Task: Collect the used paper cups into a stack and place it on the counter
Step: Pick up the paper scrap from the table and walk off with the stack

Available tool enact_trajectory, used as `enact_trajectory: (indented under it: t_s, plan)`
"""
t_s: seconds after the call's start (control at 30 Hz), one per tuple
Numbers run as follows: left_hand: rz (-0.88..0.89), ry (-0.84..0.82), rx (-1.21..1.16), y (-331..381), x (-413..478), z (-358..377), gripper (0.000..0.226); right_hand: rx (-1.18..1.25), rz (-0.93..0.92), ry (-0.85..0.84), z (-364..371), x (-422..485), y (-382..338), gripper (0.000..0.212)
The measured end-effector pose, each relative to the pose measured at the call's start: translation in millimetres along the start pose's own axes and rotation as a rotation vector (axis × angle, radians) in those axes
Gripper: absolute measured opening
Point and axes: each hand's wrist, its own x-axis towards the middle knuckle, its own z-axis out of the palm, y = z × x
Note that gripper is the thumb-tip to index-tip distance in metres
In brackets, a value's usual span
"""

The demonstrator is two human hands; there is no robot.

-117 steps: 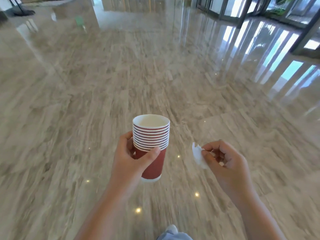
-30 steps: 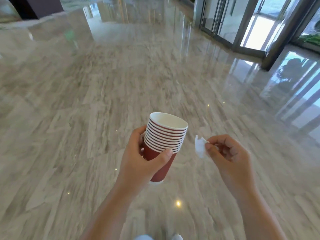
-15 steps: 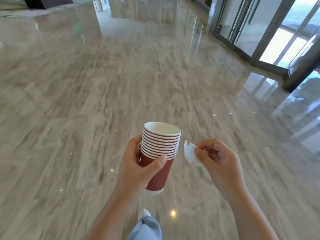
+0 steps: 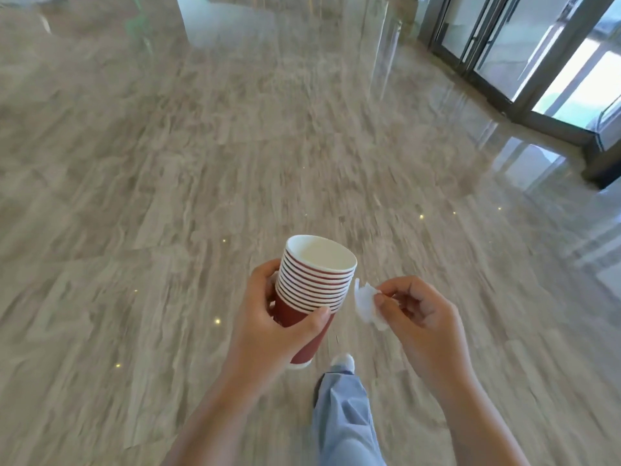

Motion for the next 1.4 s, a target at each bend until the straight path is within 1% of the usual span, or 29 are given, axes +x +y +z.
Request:
enact_trajectory:
  t_s: [0.13, 0.37, 0.47, 0.53, 0.7, 0.87, 0.97, 1.13, 1.23, 1.33, 1.4]
  plan:
    - [0.025, -0.014, 0.009, 4, 103, 35, 0.065, -0.009, -0.04, 0.048, -11, 111, 13, 0.031]
    - [0.121, 0.047, 0.01, 45, 288, 85, 0.063, -0.016, -0.086, 0.069, -48, 293, 0, 0.033]
    - [0.117, 0.057, -0.018, 42, 344, 103, 0.06, -0.017, -0.078, 0.081, -53, 353, 1, 0.03]
    - [0.073, 0.055, -0.043, 34, 378, 116, 0.061, -0.02, -0.056, 0.073, -50, 389, 6, 0.026]
    - [0.009, 0.017, -0.048, 15, 480, 137, 0.068, -0.024, 0.0, 0.075, -34, 490, 26, 0.025]
    - [-0.009, 0.027, -0.085, 4, 616, 139, 0.067, -0.035, -0.01, 0.089, 3, 616, 34, 0.026]
    - [-0.002, 0.027, -0.089, 7, 704, 135, 0.068, -0.05, -0.03, 0.072, 33, 700, 24, 0.029]
    - [0.044, 0.03, -0.098, 24, 840, 130, 0.064, -0.102, -0.129, 0.05, 70, 821, 5, 0.026]
    - [0.037, 0.003, -0.083, 27, 897, 136, 0.059, -0.111, -0.108, 0.04, 82, 877, 10, 0.026]
    - [-0.024, -0.04, -0.118, 21, 945, 148, 0.053, -0.087, -0.054, 0.063, 88, 934, 24, 0.028]
    - [-0.055, -0.03, -0.127, 16, 980, 157, 0.054, -0.091, -0.043, 0.067, 90, 975, 34, 0.03]
